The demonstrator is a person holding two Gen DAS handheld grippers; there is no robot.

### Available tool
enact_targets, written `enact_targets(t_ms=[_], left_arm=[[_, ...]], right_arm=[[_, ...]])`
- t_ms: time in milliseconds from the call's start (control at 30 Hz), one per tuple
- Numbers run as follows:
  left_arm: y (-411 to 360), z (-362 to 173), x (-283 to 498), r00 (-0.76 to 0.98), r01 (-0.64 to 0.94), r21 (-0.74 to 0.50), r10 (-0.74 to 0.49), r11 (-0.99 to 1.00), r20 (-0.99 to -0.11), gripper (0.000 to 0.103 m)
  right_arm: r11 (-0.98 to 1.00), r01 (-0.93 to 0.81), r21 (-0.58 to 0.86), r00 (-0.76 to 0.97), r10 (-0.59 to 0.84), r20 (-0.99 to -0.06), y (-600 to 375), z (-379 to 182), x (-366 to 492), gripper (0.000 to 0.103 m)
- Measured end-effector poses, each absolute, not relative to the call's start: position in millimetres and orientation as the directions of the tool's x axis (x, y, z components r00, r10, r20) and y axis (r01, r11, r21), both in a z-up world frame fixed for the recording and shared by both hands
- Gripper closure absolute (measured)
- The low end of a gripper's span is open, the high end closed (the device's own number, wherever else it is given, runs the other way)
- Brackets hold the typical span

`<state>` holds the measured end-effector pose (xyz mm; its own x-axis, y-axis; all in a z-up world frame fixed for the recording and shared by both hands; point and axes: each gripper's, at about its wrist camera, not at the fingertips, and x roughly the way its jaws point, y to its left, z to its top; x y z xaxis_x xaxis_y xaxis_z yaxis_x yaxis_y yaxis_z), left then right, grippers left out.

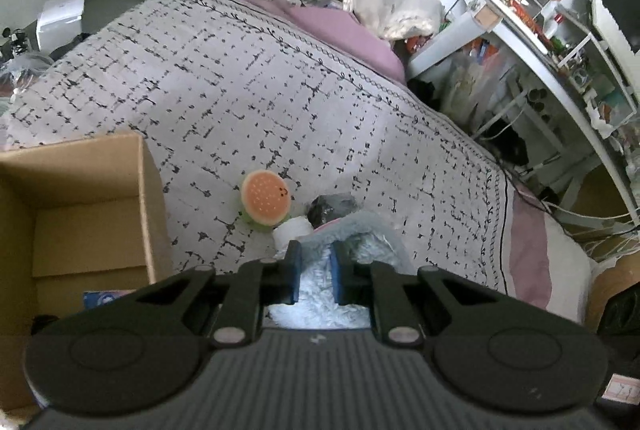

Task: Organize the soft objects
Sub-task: 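Grasp the grey fluffy plush ball with both tools, then carry the grey plush ball into the box and open the right tool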

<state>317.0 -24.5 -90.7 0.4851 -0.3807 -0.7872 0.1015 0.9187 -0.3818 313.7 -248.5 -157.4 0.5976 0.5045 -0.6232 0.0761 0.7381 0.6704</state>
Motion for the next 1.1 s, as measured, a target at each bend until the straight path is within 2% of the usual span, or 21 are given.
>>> enact_targets(t_ms=[633,1100], left_arm=[[59.9,-42.4,286.6,0.592,0.042,-0.400,-0.345,0.916,-0.728,0.094],[121.5,-40.8,267.3,0.622,-0.023,-0.409,-0.307,0.912,-0.720,0.094]], right_arm=[[0.751,-0.058,0.658,0.586,0.559,-0.587,-170.2,-110.2,301.2,0.079],[0.765,-0.111,0.634,0.548,0.580,-0.603,-107.9,-103.8,293.5,0.079]])
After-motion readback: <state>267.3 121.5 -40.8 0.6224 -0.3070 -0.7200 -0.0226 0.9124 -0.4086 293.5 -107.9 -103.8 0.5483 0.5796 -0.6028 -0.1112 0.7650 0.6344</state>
